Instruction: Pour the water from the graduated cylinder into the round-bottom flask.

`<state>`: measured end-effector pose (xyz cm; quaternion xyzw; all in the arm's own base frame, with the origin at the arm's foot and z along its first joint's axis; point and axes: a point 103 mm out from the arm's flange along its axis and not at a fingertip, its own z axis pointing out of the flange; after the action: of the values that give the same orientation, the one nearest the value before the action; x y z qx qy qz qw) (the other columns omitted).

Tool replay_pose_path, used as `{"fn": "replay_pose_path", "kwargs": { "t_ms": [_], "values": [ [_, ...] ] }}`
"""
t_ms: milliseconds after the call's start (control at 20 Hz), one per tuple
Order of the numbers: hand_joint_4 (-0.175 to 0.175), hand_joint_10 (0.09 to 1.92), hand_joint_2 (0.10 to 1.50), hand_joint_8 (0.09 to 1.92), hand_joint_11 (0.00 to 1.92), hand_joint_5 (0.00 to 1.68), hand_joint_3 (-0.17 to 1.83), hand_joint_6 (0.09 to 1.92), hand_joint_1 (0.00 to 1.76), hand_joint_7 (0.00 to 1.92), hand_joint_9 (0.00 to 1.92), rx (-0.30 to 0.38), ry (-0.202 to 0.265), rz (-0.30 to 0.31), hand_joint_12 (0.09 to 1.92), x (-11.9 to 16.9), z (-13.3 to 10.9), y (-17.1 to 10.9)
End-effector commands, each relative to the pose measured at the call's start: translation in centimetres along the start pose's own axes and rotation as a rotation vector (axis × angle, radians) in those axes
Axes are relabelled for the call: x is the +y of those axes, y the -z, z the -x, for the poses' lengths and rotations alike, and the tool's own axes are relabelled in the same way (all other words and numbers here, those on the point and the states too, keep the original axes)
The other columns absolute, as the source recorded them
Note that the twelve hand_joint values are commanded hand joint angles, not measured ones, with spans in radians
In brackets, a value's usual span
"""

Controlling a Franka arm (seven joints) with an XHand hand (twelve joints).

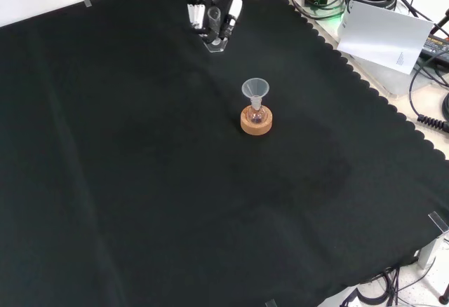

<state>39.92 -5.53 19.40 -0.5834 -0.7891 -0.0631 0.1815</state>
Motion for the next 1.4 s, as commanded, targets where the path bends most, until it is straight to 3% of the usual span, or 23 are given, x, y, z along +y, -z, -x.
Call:
{"fn": "replay_pose_path", "kwargs": {
  "t_ms": [50,650,1400],
  "values": [
    [-0.175,0.12,1.09,0.93,1.24,1.02,0.00,0.94,1.27,1.05,1.41,-0.149,0.004,-0.155,0.76,-2.1,-2.0,-1.5],
    [-0.175,0.12,1.09,0.92,1.24,1.02,0.00,0.94,1.27,1.05,1.42,-0.325,-0.005,-0.316,0.76,-2.4,-5.0,-3.3],
    [-0.175,0.10,1.09,0.91,1.25,1.03,0.00,0.93,1.27,1.05,1.43,-0.496,-0.040,-0.428,0.76,-0.9,-7.6,-3.8]
  ]
}}
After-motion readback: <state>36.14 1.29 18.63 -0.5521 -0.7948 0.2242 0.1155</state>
